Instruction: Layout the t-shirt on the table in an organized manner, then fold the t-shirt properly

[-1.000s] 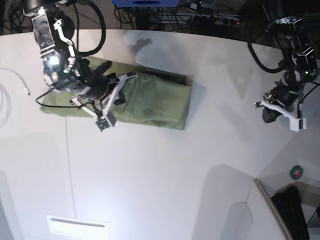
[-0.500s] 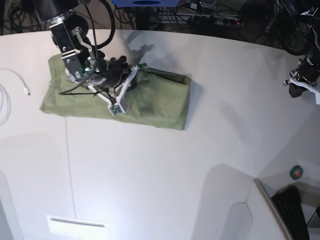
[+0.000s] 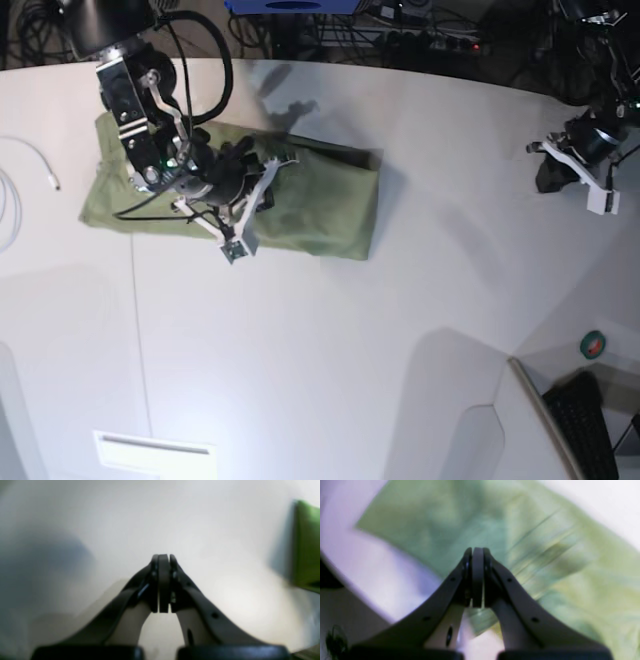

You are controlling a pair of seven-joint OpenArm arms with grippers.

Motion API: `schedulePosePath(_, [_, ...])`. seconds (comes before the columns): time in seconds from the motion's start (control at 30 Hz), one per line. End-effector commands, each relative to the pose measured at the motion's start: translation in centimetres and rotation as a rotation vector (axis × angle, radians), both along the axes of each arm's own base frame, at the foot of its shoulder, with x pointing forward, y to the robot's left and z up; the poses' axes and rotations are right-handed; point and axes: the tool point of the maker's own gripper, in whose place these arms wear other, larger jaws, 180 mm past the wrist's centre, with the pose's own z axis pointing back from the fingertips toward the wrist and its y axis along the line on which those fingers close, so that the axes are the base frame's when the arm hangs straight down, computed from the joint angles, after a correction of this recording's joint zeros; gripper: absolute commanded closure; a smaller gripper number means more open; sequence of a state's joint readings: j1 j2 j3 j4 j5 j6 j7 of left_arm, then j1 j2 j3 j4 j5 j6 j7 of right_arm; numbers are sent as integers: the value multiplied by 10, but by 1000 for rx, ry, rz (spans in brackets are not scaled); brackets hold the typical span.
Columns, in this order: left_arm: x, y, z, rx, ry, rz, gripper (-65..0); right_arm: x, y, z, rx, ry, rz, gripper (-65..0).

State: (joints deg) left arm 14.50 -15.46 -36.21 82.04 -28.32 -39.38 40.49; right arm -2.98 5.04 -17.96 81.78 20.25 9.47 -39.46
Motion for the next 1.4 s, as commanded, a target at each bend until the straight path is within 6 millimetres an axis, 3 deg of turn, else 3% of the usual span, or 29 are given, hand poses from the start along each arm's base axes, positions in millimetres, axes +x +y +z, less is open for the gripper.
schedulePosePath(0.0, [14,-15,17,-3,-68,-45,0,4,-2,-4,0,6,-4,0])
schedulePosePath(0.13, [34,-80,30,-49,-119,-106,0,-2,-14,-30,-22,47,-30,0])
schedulePosePath(0.33, [48,-174,33,-124,-110,-261,0,-8,-15,-38,-30,69,-28,0])
schedulePosePath(0.5, [59,-216,37,-152,-123,-370,0,-10,-15,-38,-30,72,-28,0])
schedulePosePath(0.63, [70,-220,19,-163,-76,-371,0,-11,-15,-39,-31,75,-28,0])
schedulePosePath(0.77, [66,-225,-24,-173,54,-385,0,-11,-16,-39,-30,75,-30,0])
schedulePosePath(0.9, [55,-201,-56,-154,155,-341,0,-13,-16,-40,-31,80,-30,0])
schedulePosePath(1.03, [69,-187,-34,-113,92,-355,0,-19,-16,-43,-32,92,-29,0])
schedulePosePath(1.17, [81,-200,6,-95,-21,-409,0,-21,-16,-44,-32,95,-29,0])
schedulePosePath(1.27, [88,-213,11,-133,-20,-380,0,-22,-16,-44,-32,96,-29,0])
schedulePosePath(1.37, [89,-227,-10,-142,36,-367,0,-22,-15,-44,-32,96,-27,0])
